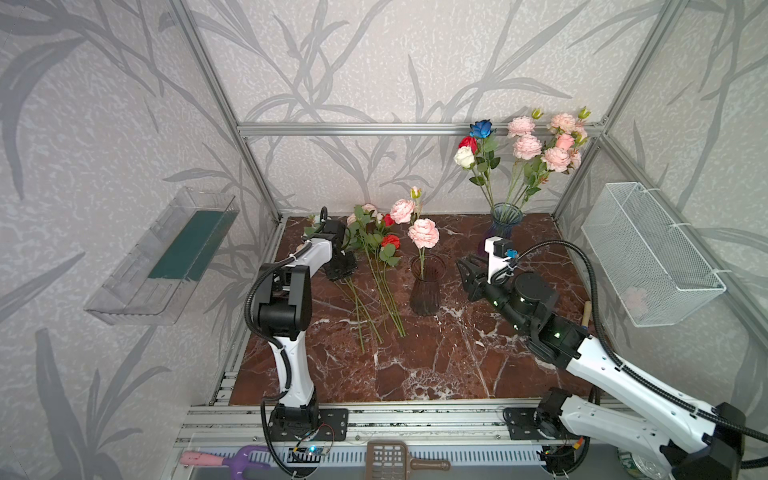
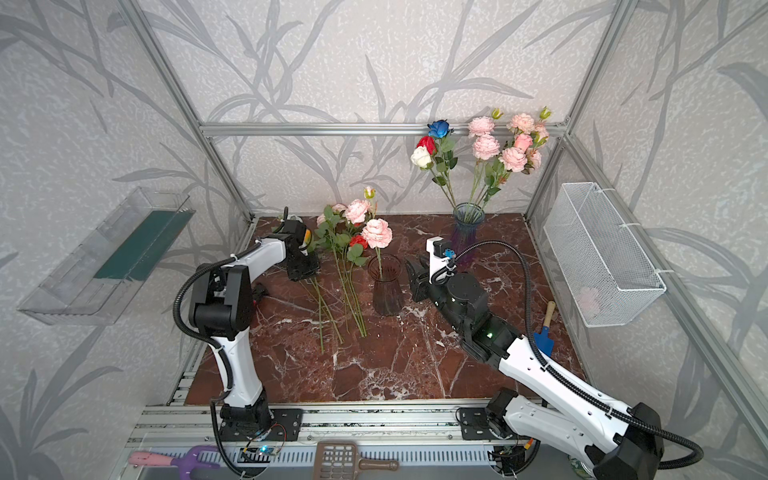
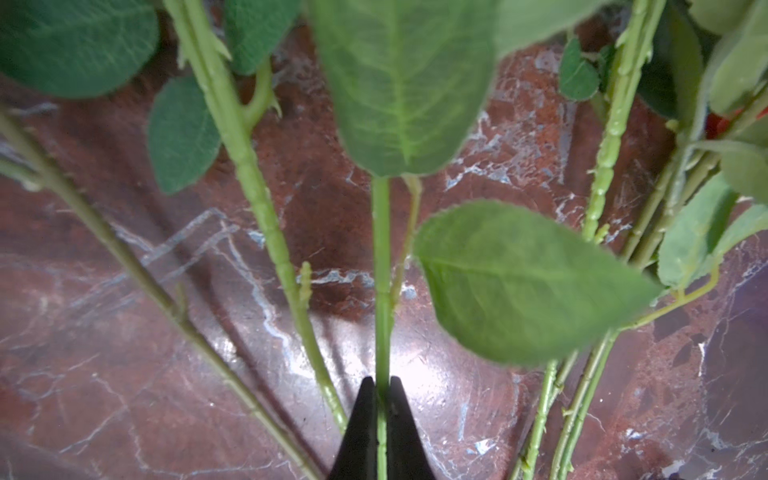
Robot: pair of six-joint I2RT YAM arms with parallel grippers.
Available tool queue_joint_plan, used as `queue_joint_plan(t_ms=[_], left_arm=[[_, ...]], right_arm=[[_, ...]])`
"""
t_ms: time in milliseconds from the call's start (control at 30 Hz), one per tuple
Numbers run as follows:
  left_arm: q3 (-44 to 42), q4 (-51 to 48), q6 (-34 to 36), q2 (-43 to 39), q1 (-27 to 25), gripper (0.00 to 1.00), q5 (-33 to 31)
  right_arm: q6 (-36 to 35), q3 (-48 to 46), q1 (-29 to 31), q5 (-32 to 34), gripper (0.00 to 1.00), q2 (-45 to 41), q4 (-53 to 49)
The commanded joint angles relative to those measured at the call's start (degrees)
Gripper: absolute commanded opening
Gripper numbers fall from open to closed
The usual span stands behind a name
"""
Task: Arrange the flowers into the vase
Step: 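Grasp the orange rose stem with the left gripper and lift it, then grasp the orange rose stem with the right gripper from the left gripper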
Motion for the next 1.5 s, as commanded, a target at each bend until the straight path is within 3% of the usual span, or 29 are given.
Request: queue_joint_plan(t_ms=[0,367,533,633,700,833,1033,1267,1467], left_arm=[[0.2,0.1,-0.2,-4.2,-0.1,0.0,1.6],[-8.4,11.6,-5.9,-24.5,-0.1,0.0,12.6],[-16.3,26.8,-8.2,-37.0,-0.1,0.0,18.5],[-22.7,38.9,-10.0,-45.4,-0.3,0.0,20.3],[-25.7,46.2,-9.7,-50.1,-0.6,0.0,22.9],[-27.0,49.9,-6.2,-56.7,-2.8,0.0,27.4],[-28.1,55.7,-7.4,-59.1,-6.4,0.0,33.7],[-28.1,55.1,-6.3,-59.6,-8.7,0.0,34.2],[-28.2,55.4,-6.4,-59.9,-8.8,0.0,34.2]], right_arm=[[0.1,2.0,0.4,0.3,0.39,-0.6,-0.5],[0.1,5.0,0.4,-0.7,0.39,1.0,-1.9],[-0.8,8.1,1.1,-4.4,0.39,3.2,-2.2],[-6.2,11.8,4.5,-9.7,0.42,5.6,-2.9],[-10.9,15.1,8.4,-9.5,0.46,7.7,-4.7],[-14.2,23.7,12.8,-10.1,0.51,13.6,-9.7],[-15.6,38.5,14.3,-10.9,0.53,24.4,-18.9],[-15.6,47.2,16.1,-8.2,0.53,32.5,-21.7],[-15.0,50.5,16.1,-7.2,0.42,35.7,-23.4]])
